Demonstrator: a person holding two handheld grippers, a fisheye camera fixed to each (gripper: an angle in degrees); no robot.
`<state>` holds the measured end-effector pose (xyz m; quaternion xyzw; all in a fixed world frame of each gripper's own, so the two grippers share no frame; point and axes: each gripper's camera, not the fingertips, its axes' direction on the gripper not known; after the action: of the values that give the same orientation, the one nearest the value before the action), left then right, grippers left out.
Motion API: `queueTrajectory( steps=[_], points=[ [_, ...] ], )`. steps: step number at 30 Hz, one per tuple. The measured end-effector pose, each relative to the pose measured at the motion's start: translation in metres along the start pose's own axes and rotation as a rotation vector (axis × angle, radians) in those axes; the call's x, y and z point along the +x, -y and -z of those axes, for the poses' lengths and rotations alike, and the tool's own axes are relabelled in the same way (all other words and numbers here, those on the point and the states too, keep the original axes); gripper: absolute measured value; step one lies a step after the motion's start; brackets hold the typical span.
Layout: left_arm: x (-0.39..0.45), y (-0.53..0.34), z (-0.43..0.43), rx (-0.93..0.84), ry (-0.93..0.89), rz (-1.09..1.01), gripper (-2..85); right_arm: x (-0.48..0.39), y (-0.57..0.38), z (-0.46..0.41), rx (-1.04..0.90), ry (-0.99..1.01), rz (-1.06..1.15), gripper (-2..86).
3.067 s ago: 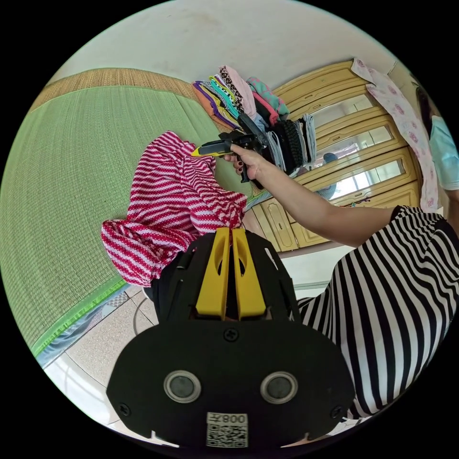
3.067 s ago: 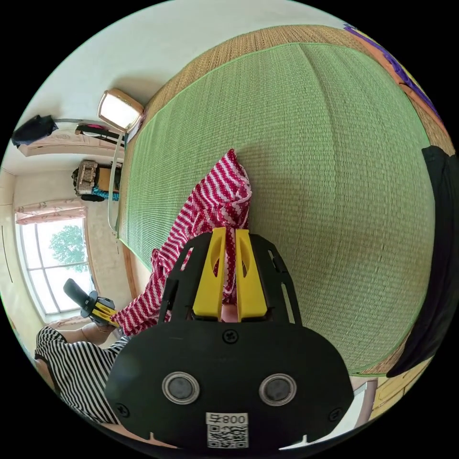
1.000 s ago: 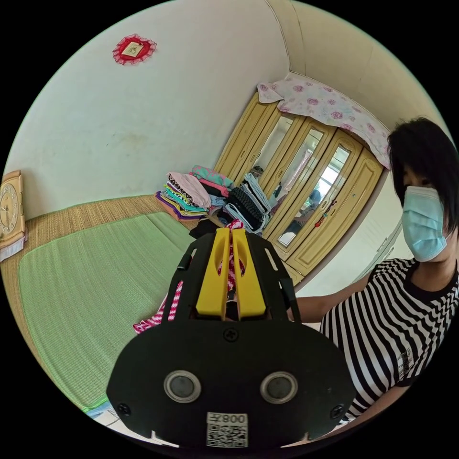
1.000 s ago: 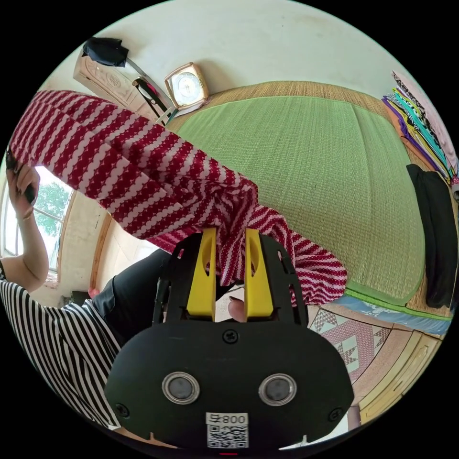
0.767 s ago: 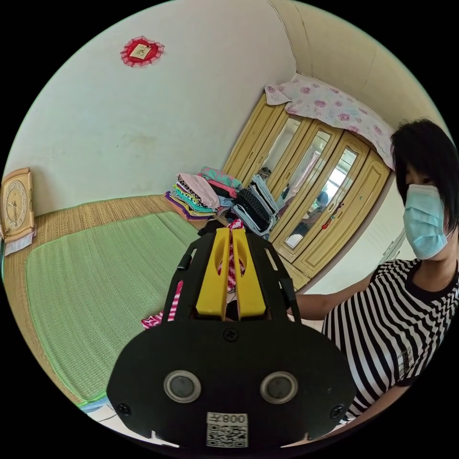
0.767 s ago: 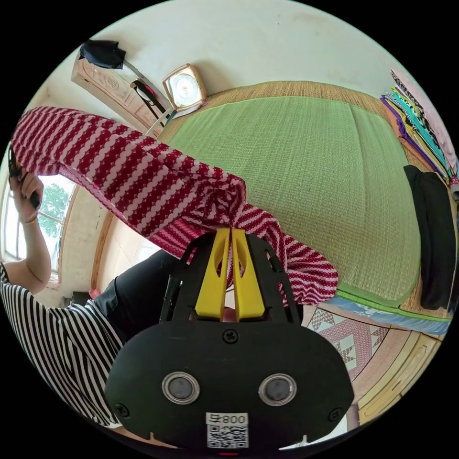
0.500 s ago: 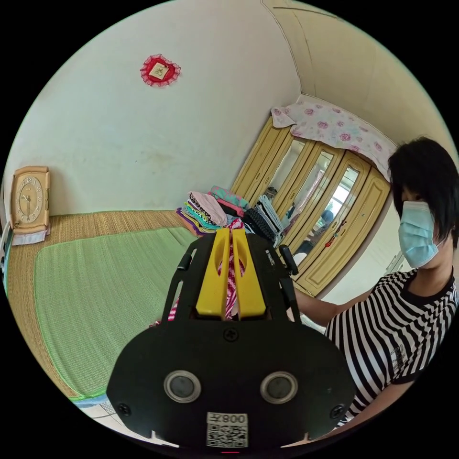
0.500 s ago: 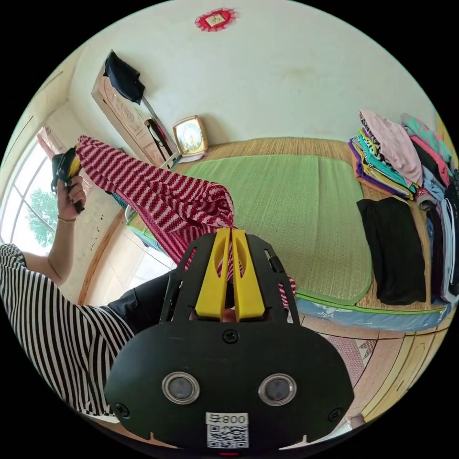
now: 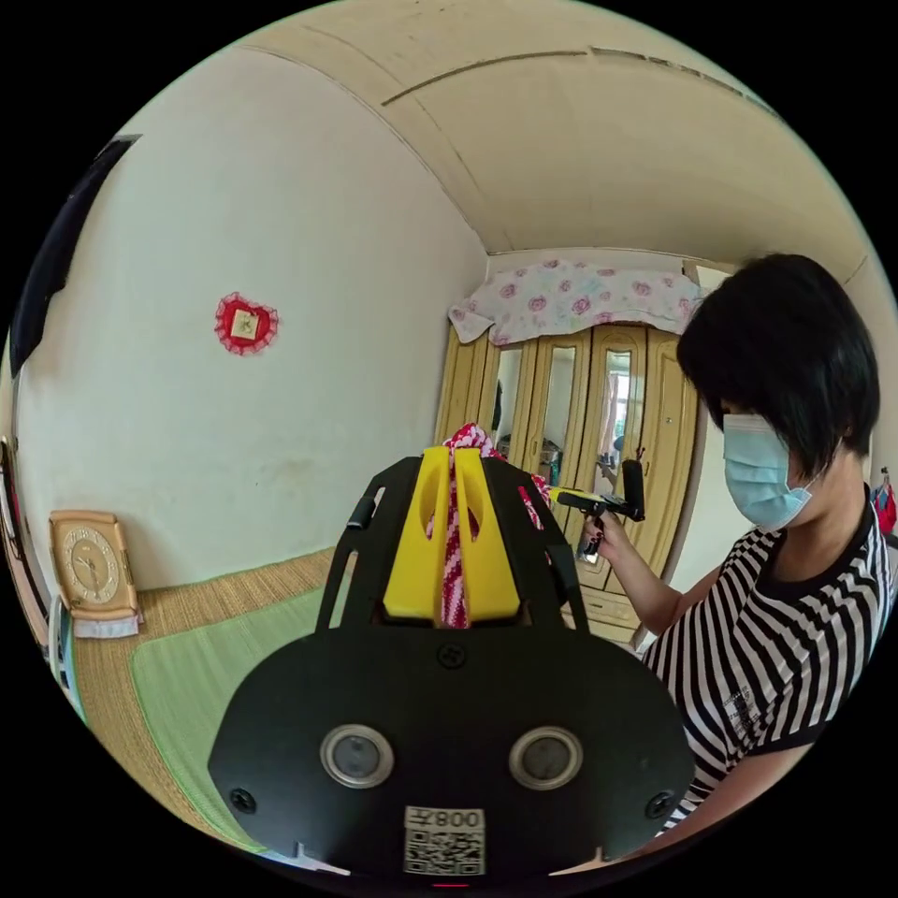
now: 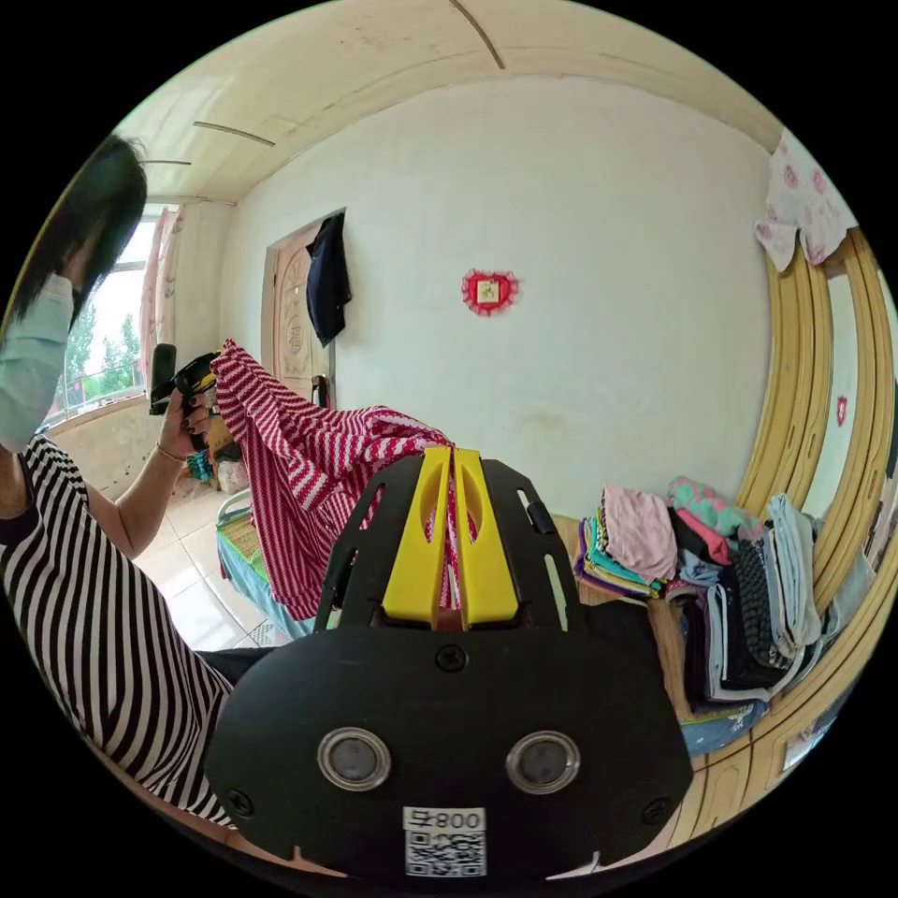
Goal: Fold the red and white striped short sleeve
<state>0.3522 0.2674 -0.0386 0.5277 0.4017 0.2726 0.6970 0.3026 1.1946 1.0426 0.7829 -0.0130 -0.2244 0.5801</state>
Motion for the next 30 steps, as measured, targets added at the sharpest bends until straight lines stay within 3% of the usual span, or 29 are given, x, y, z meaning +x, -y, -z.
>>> queueTrajectory(
  steps=[7,15,24,30],
  points=[
    [0.027,0.075,0.046,0.085,0.079,-0.16,0.5,-0.046,0.042,0.083,0.207,-0.078,0.101,-0.2],
    [-0.048,0.126,0.03,0.046,0.15,-0.139,0.5,-0.05,0.091,0.042,0.176,-0.079,0.152,-0.2],
    [-0.312,0.157,-0.109,-0.191,0.276,0.14,0.8,0.035,0.173,-0.194,-0.176,-0.017,0.084,0.3],
    [-0.541,0.081,-0.261,-0.583,0.433,0.422,1.9,0.136,0.159,-0.454,-0.668,0.003,-0.137,2.6]
  ],
)
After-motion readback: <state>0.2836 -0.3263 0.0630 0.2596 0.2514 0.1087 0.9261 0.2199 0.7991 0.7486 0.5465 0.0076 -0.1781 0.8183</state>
